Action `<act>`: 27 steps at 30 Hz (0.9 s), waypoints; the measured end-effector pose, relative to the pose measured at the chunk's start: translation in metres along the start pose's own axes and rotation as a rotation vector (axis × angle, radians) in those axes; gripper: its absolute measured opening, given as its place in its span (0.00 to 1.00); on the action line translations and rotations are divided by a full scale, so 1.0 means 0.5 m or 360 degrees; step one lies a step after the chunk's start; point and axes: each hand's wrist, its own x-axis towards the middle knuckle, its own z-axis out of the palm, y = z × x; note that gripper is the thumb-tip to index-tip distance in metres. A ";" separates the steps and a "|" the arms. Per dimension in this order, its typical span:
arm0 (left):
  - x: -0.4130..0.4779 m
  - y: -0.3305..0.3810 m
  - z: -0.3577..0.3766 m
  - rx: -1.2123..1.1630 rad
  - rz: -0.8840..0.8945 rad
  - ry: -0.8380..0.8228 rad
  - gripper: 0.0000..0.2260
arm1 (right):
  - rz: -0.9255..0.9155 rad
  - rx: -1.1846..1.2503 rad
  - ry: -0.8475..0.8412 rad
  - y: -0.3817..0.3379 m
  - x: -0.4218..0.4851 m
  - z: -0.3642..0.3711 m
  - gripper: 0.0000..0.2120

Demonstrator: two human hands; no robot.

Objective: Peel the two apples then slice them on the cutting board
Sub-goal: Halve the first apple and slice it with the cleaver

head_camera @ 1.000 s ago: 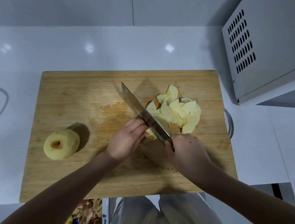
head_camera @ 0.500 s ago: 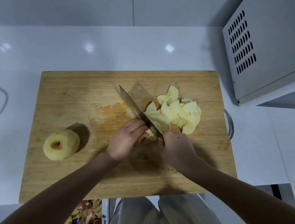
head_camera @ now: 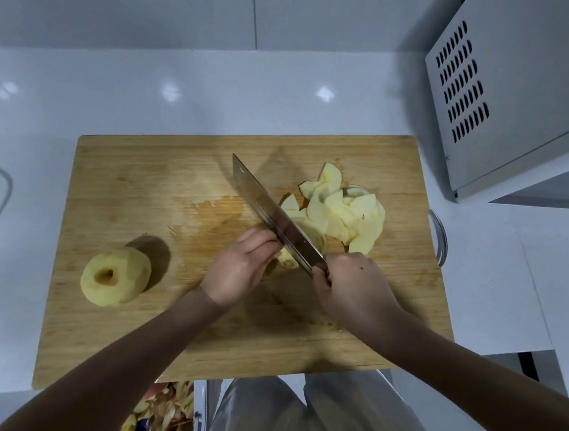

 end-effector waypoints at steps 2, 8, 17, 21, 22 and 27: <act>0.000 -0.001 0.000 -0.0012 0.0006 0.0003 0.09 | -0.0013 -0.0020 0.0000 -0.005 -0.002 0.001 0.14; -0.001 -0.003 0.003 -0.0038 0.0002 0.0029 0.09 | 0.0037 -0.0043 -0.0041 -0.023 0.018 0.026 0.12; -0.007 -0.007 0.007 -0.0062 -0.0063 0.0043 0.10 | 0.0161 0.0141 -0.0112 -0.017 0.056 0.036 0.13; -0.008 -0.002 0.005 -0.0064 -0.0077 0.0048 0.10 | 0.0122 0.0133 -0.0024 -0.016 0.031 0.019 0.13; -0.009 -0.002 0.005 -0.0056 -0.0095 0.0040 0.10 | 0.0106 0.0125 -0.0006 -0.015 0.023 0.014 0.13; -0.013 -0.002 0.008 -0.0045 -0.0121 0.0054 0.10 | 0.0033 0.0054 0.0017 -0.019 0.004 0.010 0.13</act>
